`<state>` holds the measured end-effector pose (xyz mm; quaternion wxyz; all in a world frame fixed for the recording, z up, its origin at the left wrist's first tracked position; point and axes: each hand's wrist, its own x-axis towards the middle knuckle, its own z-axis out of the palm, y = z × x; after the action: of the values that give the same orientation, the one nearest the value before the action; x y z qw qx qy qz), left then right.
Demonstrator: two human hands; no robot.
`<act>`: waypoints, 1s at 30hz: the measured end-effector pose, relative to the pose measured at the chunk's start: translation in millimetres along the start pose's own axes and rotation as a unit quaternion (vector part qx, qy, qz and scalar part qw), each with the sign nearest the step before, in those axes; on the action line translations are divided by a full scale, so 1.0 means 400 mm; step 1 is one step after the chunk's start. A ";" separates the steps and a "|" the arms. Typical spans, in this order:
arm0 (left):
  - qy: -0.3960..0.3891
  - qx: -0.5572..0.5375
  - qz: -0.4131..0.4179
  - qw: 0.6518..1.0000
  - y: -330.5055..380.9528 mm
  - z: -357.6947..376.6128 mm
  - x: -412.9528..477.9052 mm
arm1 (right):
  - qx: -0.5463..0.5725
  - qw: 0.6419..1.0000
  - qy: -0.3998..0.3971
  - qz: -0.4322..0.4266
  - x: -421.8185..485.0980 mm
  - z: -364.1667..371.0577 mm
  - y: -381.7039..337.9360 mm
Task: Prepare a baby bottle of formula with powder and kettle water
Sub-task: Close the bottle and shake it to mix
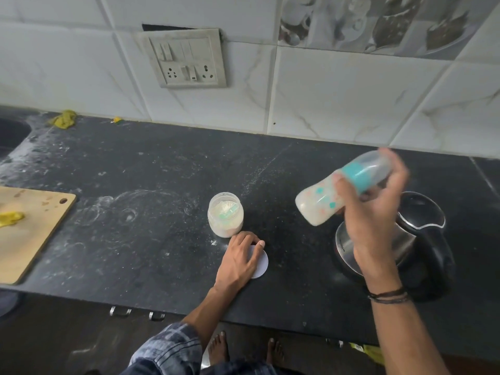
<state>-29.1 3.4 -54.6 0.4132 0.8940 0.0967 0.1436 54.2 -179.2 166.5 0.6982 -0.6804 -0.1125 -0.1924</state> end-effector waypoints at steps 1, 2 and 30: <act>0.000 -0.002 0.001 1.000 0.000 0.000 0.001 | -0.007 1.000 -0.019 0.003 -0.009 -0.004 0.006; -0.001 -0.003 0.000 1.000 0.002 0.001 0.001 | 0.000 1.000 0.004 -0.008 -0.015 -0.009 0.004; 0.001 0.012 0.010 1.000 -0.008 0.004 0.005 | -0.028 0.998 0.004 -0.047 -0.034 0.002 0.020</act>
<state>-26.9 4.8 -57.9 0.4010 0.8996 0.0903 0.1474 45.3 -176.7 153.5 0.6694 -0.6928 -0.1366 -0.2307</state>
